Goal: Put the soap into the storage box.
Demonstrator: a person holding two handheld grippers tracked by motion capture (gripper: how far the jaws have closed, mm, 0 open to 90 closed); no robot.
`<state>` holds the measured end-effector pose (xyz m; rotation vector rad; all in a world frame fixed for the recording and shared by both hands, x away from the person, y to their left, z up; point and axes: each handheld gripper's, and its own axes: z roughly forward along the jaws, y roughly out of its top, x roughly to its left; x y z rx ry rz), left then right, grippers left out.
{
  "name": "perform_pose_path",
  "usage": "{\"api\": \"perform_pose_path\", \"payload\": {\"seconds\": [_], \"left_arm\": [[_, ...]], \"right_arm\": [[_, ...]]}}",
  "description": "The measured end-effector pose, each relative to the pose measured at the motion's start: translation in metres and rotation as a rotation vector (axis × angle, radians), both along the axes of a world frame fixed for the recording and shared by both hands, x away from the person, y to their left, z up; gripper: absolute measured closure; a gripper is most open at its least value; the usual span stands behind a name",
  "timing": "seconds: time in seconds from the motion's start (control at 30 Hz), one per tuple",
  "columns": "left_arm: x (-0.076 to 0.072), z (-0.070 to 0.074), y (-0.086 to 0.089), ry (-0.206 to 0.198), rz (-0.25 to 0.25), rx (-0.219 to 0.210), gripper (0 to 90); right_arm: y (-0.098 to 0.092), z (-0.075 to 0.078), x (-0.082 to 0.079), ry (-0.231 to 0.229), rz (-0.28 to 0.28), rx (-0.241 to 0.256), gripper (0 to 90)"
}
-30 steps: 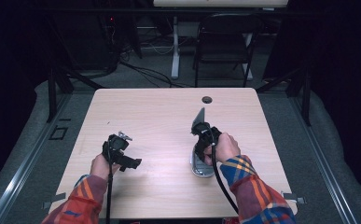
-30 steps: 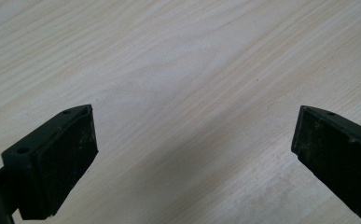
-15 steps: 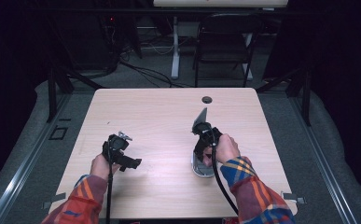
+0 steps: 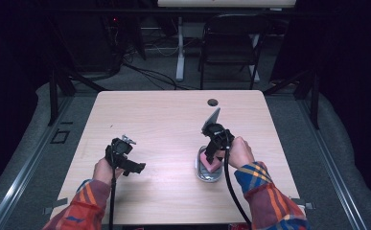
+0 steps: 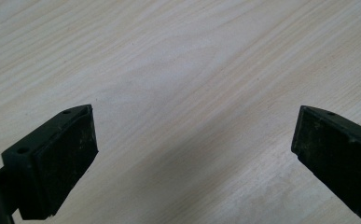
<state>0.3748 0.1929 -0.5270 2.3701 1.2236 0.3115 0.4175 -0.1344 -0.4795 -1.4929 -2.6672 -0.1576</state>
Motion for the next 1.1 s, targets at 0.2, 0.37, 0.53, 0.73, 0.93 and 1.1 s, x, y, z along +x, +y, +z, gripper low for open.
{"api": "perform_pose_path", "payload": {"seconds": [0.2, 0.37, 0.53, 0.73, 0.93, 1.1], "left_arm": [[0.000, 0.000, 0.000, 0.001, -0.001, 0.000, 0.1], [0.000, 0.000, 0.000, 0.002, -0.003, 0.000, 0.1], [0.000, 0.000, 0.000, 0.002, -0.003, 0.001, 0.1], [0.000, 0.000, 0.000, -0.002, 0.003, 0.000, 0.1], [0.000, 0.000, 0.001, -0.002, 0.004, -0.002, 0.1], [0.000, 0.000, 0.001, -0.005, 0.005, -0.002, 0.1]], "right_arm": [[-0.003, 0.008, -0.003, -0.021, 0.025, -0.006, 52.5], [-0.013, 0.012, -0.004, -0.048, 0.005, 0.024, 50.5], [-0.028, 0.019, -0.007, -0.100, -0.015, 0.042, 44.6], [-0.048, 0.027, -0.013, -0.152, 0.002, 0.036, 30.5], [-0.074, 0.033, -0.025, -0.214, -0.021, 0.049, 18.2], [-0.097, 0.031, -0.039, -0.250, -0.005, 0.043, 14.4]]}}
